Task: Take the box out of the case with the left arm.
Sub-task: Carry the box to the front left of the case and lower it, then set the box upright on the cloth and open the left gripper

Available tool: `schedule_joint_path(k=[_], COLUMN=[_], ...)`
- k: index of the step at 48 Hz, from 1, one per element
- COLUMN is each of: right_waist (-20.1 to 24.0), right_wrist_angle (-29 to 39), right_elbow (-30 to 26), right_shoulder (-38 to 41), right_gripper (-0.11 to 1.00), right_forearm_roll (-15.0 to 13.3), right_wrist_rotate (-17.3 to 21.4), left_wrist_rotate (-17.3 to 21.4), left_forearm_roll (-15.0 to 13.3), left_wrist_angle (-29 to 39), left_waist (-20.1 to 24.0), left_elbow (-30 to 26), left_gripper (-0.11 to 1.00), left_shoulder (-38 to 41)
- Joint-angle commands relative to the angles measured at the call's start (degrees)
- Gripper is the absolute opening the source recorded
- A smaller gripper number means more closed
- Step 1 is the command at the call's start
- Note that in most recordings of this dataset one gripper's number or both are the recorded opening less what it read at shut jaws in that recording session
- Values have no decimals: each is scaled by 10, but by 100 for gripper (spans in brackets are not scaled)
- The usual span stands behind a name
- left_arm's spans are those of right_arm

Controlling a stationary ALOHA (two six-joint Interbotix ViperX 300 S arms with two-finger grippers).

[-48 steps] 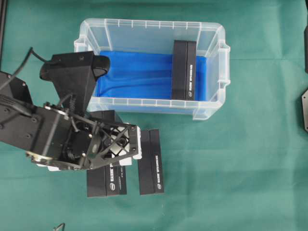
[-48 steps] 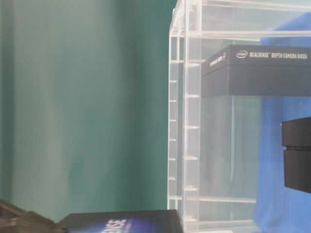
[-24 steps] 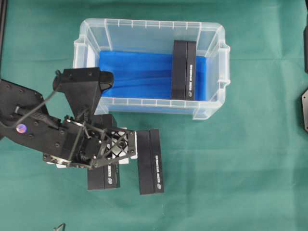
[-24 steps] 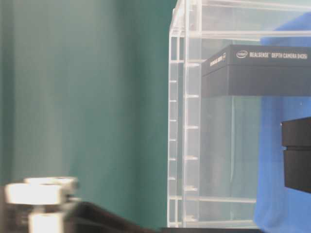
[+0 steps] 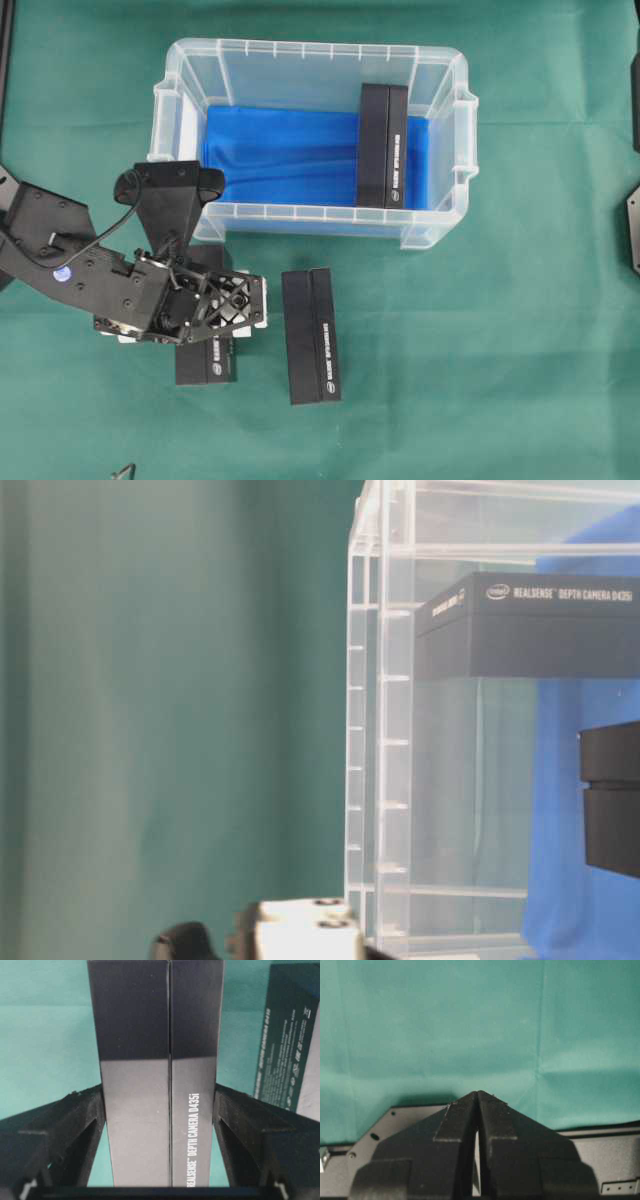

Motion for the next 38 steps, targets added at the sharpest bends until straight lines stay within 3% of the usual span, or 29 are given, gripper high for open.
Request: schedule_joint_path(k=[1,20,38], right_waist=[0,0,0], right_wrist_angle=[-4,-4,-2], right_elbow=[-6,-6,-6], right_shoulder=[0,1,2], right_gripper=[1,1,1], right_forearm_roll=[-2,-2,-2], right_wrist_rotate=[0,1,1], left_wrist_rotate=[1,5,34], left_forearm_roll=[-4,-5,-6], left_wrist_angle=[-33,-59,-77], left_waist=[-1,0,0], left_elbow=[6,33,40], left_gripper=[63,63,63], left_shoulder=[-5,-1,-4])
